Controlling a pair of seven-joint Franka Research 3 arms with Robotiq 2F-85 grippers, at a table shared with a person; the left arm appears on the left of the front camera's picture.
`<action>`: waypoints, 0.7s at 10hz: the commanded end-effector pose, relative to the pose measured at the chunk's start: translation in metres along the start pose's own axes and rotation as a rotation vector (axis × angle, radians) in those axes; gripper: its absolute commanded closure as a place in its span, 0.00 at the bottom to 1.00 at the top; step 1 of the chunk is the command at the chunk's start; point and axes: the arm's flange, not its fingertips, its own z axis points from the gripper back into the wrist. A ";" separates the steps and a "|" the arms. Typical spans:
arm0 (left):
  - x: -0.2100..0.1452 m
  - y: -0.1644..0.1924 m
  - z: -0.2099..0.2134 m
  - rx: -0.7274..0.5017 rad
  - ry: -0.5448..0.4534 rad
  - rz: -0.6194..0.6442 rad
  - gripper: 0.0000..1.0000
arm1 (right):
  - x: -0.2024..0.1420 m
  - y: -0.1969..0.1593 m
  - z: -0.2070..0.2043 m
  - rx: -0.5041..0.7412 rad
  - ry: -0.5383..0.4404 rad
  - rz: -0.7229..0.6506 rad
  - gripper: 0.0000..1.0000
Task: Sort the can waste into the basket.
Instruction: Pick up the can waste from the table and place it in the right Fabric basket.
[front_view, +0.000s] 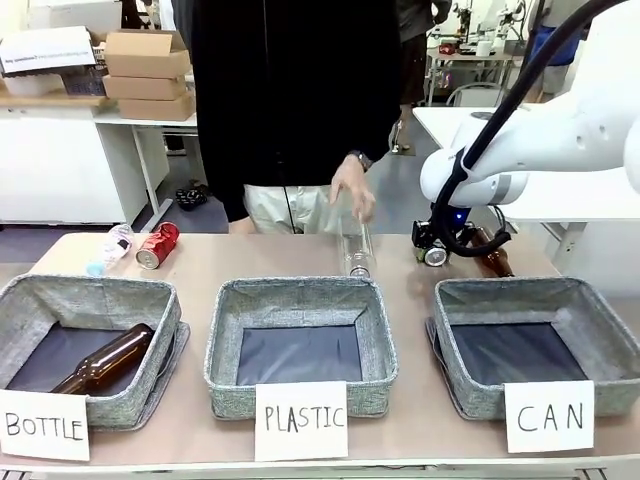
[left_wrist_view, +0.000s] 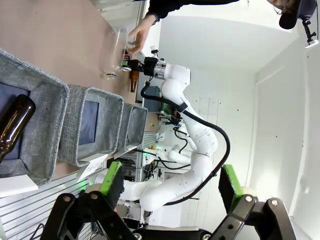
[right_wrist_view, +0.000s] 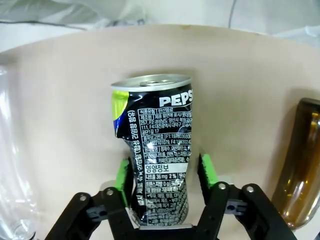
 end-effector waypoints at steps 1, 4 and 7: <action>-0.002 -0.001 0.001 -0.003 0.008 -0.020 0.00 | 0.004 0.006 0.005 -0.029 0.002 -0.013 1.00; -0.002 -0.001 0.001 -0.003 0.008 -0.020 0.00 | 0.004 0.006 0.004 -0.036 0.010 -0.023 1.00; -0.002 -0.001 0.001 -0.003 0.008 -0.020 0.00 | 0.004 0.005 0.007 -0.038 0.023 -0.052 1.00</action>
